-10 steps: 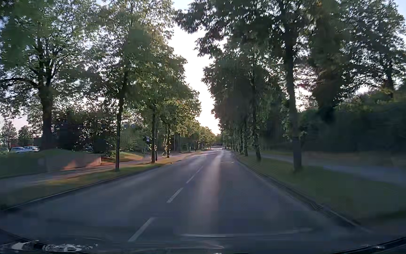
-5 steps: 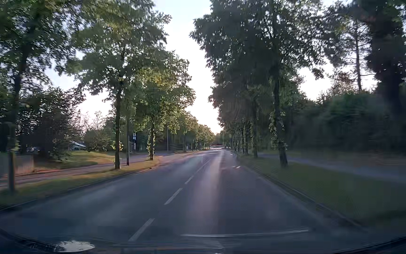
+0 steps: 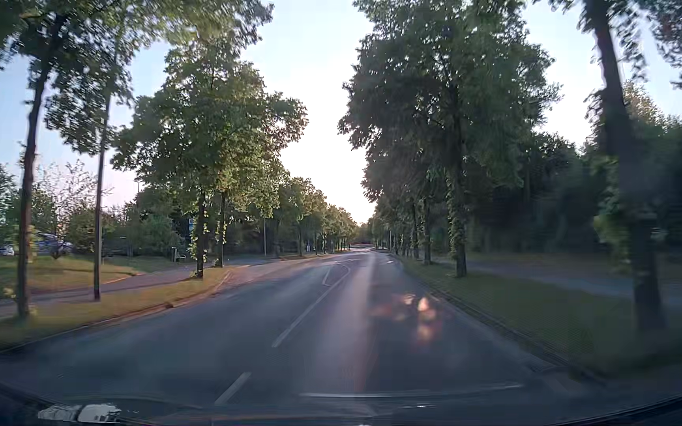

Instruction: Follow the waypoints while adhering to traffic rules and regulations

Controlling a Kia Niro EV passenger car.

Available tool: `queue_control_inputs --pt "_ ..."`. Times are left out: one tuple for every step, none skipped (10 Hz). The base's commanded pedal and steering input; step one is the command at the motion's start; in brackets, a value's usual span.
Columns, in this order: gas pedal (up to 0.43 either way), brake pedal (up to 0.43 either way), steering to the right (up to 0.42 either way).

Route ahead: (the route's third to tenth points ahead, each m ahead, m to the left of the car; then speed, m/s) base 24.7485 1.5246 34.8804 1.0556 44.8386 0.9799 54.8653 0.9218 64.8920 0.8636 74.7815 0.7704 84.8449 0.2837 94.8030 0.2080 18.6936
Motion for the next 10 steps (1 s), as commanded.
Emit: queue_control_inputs --pt "0.209 0.018 0.003" --pt "0.209 0.018 0.003" --pt "0.209 0.018 0.003" --pt "0.209 0.018 0.003" --pt "0.209 0.018 0.003" --pt "0.209 0.018 0.004" --pt "0.209 0.018 0.003" --pt "0.209 0.018 0.003" --pt "0.209 0.018 0.003" --pt "0.209 0.018 0.003"
